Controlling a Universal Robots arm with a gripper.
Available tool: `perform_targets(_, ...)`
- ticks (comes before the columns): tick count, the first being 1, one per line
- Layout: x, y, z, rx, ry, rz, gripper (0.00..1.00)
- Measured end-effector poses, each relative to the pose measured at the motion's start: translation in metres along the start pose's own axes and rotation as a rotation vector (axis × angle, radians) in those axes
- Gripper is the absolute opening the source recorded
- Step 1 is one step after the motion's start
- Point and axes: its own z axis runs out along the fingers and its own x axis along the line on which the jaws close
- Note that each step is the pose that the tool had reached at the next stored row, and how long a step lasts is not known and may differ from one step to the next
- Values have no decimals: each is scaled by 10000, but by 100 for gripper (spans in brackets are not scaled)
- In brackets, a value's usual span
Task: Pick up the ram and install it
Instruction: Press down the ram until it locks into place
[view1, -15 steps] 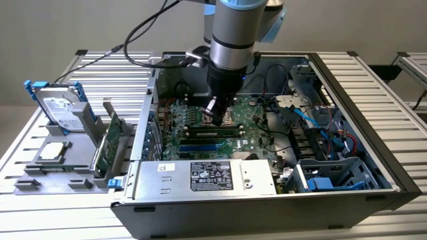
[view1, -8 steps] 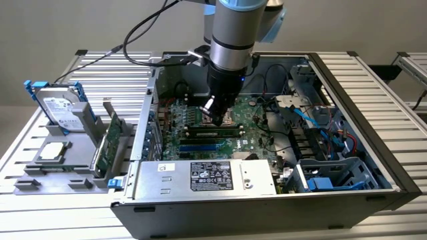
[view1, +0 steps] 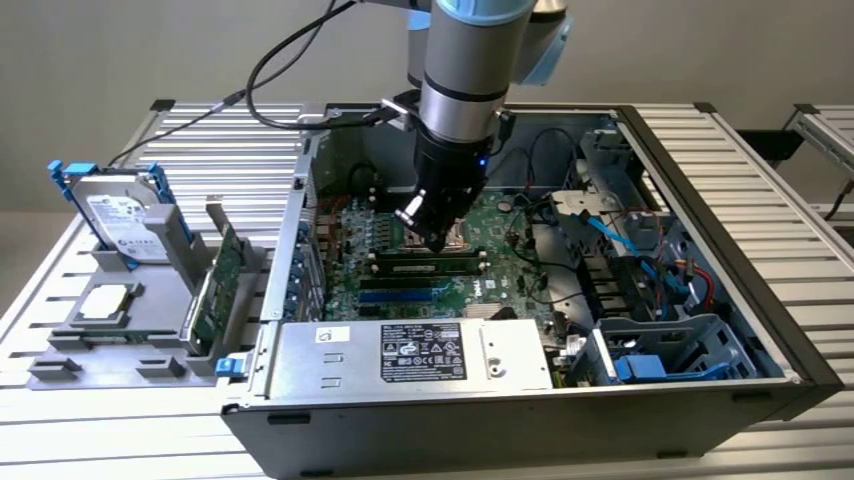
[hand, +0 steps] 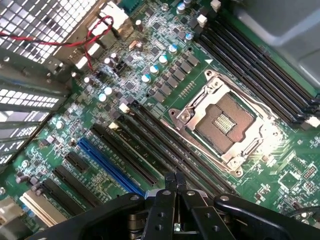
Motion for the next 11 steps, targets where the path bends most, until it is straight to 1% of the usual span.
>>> perform_targets(11, -1, -2, 23, -35, -89, 1675, 11)
